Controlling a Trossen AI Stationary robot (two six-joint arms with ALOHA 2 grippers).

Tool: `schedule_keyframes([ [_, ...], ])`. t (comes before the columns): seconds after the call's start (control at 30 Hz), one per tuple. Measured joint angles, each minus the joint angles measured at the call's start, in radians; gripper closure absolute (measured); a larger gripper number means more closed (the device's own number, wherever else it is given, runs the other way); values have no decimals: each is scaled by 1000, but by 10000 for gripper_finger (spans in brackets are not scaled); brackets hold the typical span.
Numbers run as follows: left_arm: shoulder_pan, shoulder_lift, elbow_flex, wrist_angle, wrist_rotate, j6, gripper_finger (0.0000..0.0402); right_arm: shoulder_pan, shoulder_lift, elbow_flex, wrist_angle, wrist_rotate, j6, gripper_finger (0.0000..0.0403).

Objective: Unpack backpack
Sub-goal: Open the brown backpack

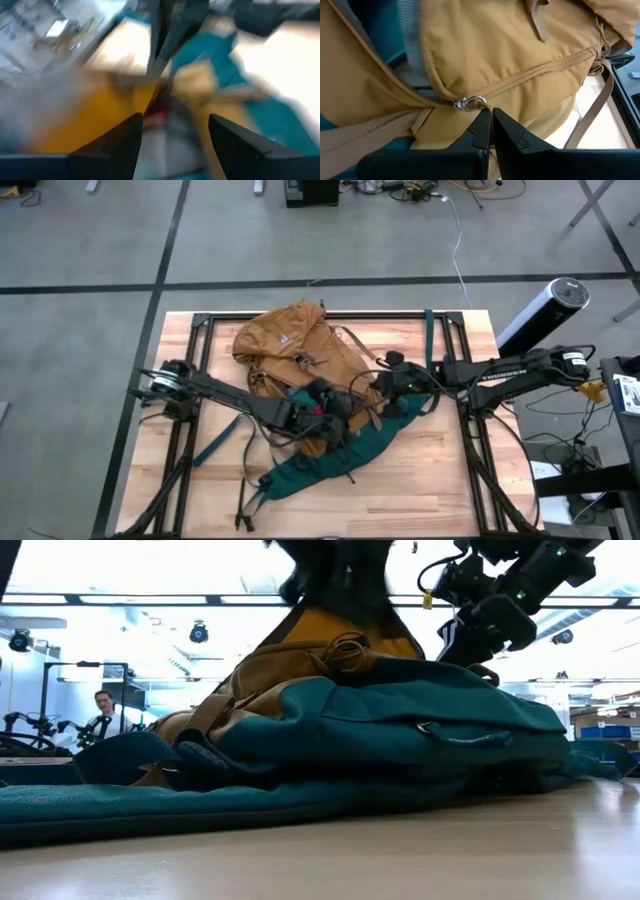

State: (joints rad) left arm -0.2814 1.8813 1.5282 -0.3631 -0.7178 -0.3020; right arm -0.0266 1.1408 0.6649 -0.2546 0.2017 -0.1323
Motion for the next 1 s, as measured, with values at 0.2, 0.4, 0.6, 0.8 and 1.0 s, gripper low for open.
schedule_keyframes([
  [0.2,-13,-3,129,-40,-5,197,207,0,0,-10,0,0,-10,403],
  [0.4,-3,9,126,-169,48,185,222,0,0,-12,2,0,-11,403],
  [0.6,-9,11,129,-206,224,99,231,-4,1,-19,-1,0,-17,403],
  [0.8,-24,44,131,-226,228,87,237,-4,1,-26,5,0,-9,403],
  [1.0,0,136,130,-220,125,39,230,-4,1,-27,7,-3,5,403],
])
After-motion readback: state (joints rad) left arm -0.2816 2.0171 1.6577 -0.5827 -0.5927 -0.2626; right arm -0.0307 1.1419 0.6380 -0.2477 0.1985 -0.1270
